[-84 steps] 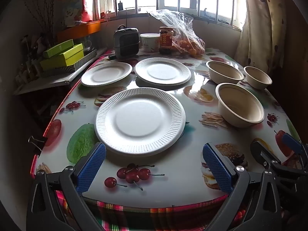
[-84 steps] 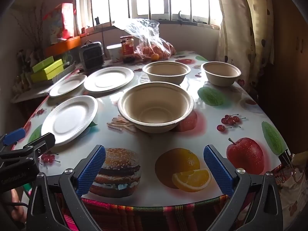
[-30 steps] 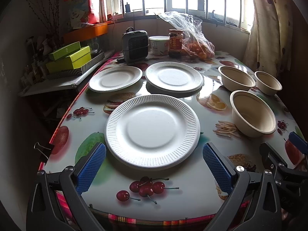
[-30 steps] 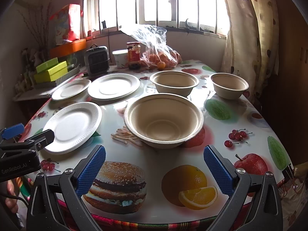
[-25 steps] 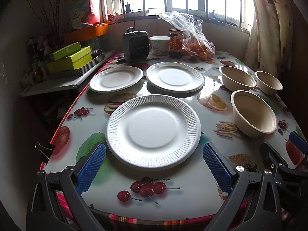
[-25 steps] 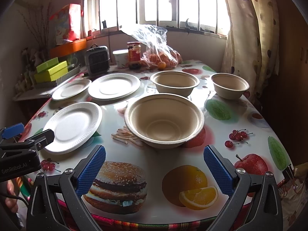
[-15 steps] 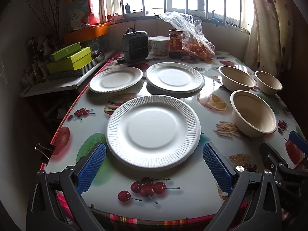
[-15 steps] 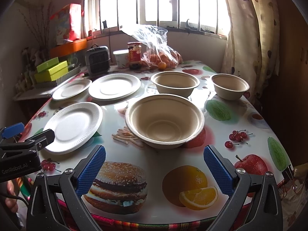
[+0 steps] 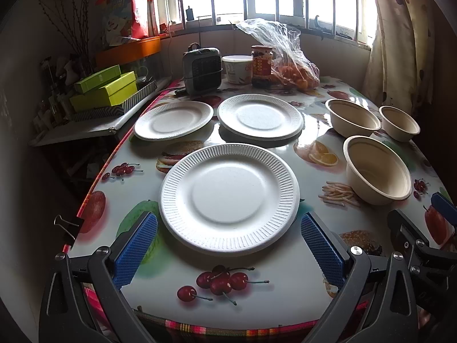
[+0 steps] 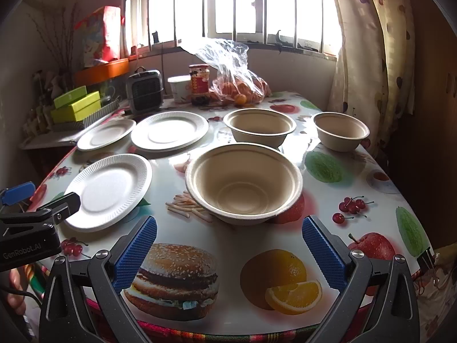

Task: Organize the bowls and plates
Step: 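Move the left gripper toward the white paper plate by the cherry print, then close the left gripper on the white plate's rim and tilt it up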

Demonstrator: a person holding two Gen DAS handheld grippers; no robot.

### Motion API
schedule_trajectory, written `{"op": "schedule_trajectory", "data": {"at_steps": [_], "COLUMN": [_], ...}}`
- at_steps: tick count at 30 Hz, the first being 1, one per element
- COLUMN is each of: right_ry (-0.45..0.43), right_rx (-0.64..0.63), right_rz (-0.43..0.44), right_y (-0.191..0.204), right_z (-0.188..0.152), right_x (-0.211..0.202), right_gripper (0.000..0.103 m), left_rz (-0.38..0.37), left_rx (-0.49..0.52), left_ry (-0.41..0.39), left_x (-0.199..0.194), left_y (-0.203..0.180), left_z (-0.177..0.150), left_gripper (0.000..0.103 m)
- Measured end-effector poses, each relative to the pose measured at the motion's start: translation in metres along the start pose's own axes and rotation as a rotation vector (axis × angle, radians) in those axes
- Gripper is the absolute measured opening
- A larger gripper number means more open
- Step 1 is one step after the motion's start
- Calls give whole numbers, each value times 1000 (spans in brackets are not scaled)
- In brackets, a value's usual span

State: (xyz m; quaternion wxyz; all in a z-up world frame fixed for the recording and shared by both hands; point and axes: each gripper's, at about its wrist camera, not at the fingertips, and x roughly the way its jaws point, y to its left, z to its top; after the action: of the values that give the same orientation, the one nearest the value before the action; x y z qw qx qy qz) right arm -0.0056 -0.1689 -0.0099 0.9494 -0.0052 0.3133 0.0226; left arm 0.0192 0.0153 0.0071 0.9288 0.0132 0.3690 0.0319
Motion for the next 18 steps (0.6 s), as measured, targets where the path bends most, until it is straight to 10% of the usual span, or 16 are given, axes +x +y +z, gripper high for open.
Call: {"op": "schedule_trajectory", "data": {"at_steps": [18], "right_ry": [-68], "right_rx": [-66], "right_rz": [65], "right_y": [11], "right_z": [45], "right_x": [-2], "right_gripper": [103], "left_rz": [-7], "left_rx": [-51], "left_ry": [-9], "left_x": [7], "left_y": [34], "left_z": [26], "left_gripper": [101]}}
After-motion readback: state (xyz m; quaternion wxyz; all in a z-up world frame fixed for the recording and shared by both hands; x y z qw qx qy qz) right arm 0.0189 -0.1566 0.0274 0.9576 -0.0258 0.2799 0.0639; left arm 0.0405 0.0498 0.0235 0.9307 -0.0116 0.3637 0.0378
